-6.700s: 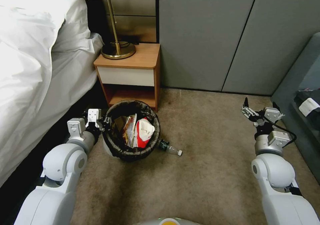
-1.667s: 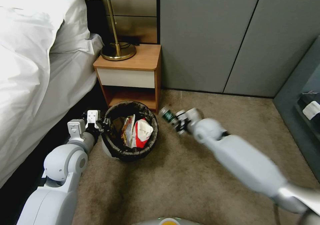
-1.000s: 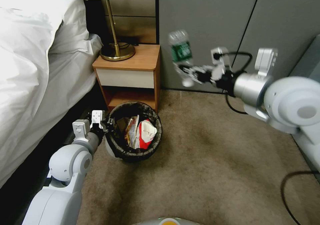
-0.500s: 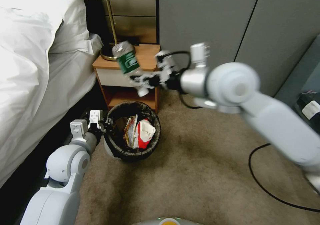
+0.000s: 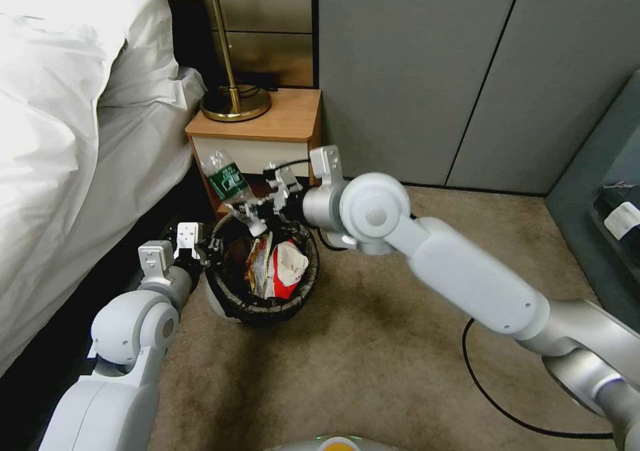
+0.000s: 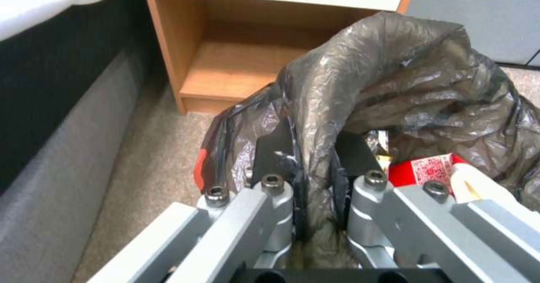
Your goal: Pick up the trash bin, then pick up the garbage from the floor and place it into the trash bin.
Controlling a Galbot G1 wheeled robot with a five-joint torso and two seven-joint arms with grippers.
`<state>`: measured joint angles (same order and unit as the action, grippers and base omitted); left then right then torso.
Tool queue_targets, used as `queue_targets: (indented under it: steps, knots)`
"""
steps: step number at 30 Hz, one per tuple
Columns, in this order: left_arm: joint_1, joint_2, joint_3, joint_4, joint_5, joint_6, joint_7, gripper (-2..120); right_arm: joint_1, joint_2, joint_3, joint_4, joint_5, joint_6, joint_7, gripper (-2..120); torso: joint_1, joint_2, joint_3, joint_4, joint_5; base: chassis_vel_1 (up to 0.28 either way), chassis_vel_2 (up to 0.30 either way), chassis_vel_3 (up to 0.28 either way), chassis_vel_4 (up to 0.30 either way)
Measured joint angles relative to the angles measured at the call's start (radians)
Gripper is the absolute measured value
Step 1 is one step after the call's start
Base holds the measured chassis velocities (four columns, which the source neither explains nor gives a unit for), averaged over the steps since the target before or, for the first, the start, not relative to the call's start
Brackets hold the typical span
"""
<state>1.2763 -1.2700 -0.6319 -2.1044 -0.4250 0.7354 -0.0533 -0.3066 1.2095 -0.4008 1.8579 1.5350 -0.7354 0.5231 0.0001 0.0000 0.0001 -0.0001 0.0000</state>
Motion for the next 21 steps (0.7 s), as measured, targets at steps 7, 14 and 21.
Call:
queue_targets:
  steps: [7,14,21]
  knots:
    - [-0.003,-0.002,0.001,0.004,0.0,0.0,0.002,5,-0.022,0.006,-0.01,-0.014,-0.03,0.0,-0.007,21,0.0,0.0,0.0,0.0,0.0,0.0,0.0,0.0,0.0]
    - [0.0,0.0,-0.001,0.01,0.001,0.0,0.003,5,-0.046,0.011,-0.011,-0.025,-0.044,0.0,-0.011,36,0.0,0.0,0.0,0.0001,0.0,0.0,0.0,0.0,0.0]
    - [-0.008,-0.001,0.001,0.021,0.0,0.0,0.002,5,-0.048,0.009,-0.008,-0.028,-0.05,0.0,-0.011,61,0.0,0.0,0.0,0.0002,0.0,0.0,0.0,0.0,0.0]
